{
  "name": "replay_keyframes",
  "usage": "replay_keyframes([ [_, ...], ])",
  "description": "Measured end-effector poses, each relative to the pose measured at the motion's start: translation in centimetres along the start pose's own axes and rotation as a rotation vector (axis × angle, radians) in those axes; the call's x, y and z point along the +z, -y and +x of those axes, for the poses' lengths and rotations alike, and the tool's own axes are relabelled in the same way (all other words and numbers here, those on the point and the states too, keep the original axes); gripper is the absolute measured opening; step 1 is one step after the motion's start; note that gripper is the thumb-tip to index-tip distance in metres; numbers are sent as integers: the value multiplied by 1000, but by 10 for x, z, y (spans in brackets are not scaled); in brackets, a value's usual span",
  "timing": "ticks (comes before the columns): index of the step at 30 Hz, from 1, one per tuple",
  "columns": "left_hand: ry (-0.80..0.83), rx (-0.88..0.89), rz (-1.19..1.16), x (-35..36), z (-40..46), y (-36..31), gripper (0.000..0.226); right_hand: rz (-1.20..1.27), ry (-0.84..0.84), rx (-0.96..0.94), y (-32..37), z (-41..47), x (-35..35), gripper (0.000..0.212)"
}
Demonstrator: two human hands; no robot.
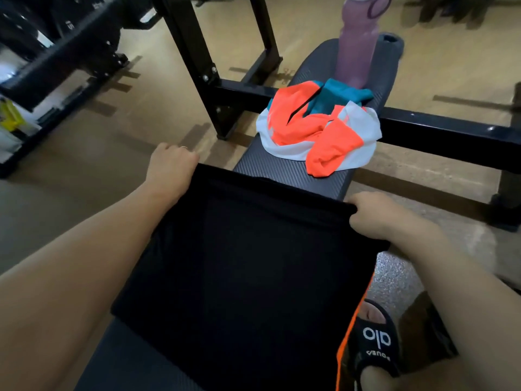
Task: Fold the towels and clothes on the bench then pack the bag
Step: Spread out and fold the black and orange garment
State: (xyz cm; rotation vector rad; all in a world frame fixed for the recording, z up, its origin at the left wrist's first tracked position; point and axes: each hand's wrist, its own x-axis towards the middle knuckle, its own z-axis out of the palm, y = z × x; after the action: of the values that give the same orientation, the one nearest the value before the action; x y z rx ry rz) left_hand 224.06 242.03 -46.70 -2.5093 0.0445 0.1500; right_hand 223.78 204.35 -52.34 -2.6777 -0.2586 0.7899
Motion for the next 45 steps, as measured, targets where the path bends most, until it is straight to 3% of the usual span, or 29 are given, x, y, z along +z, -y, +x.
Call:
replay_keyframes([
  [4,-63,13,-9,6,17,-4,21,-50,56,28,-12,12,0,10],
  [7,-23,-31,-30,10,24,-8,29,-136,98,58,-13,17,5,5],
  [10,14,-180,-305,13,26,-14,26,-136,66,84,-8,17,3,13],
  [12,5,-294,-565,8,20,-17,31,-172,-47,50,2,13,-1,19],
  [14,-34,-377,-735,3,2,-17,38,-201,-295,-56,20,8,-3,25],
  [16,-33,-444,-841,3,-33,-19,40,-115,-504,-204,43,7,-1,29],
  [17,0,-481,-895,6,-55,-23,41,-56,-519,-268,53,9,2,32],
  [21,222,-698,-964,26,-162,-52,63,22,-243,-303,80,24,23,66],
  [24,293,-935,-994,23,-230,-81,74,80,-284,-282,91,32,28,73],
  [27,363,-1197,-1123,12,-271,-109,83,228,-265,-236,99,36,29,63],
  [29,334,-1272,-1285,6,-286,-124,86,211,-241,-213,101,36,30,53],
  [32,213,-1368,-1666,-7,-289,-133,78,246,-181,-204,102,35,28,36],
  [35,216,-1498,-2015,-12,-281,-134,82,382,-125,-196,104,31,24,12],
  [37,227,-1511,-2236,-15,-279,-135,68,466,-99,-182,104,26,22,15],
  [40,251,-1485,-2370,-31,-284,-139,31,517,-104,-196,100,20,17,15],
  [45,117,-1458,-2497,-36,-301,-129,64,602,-118,-221,98,4,10,11],
])
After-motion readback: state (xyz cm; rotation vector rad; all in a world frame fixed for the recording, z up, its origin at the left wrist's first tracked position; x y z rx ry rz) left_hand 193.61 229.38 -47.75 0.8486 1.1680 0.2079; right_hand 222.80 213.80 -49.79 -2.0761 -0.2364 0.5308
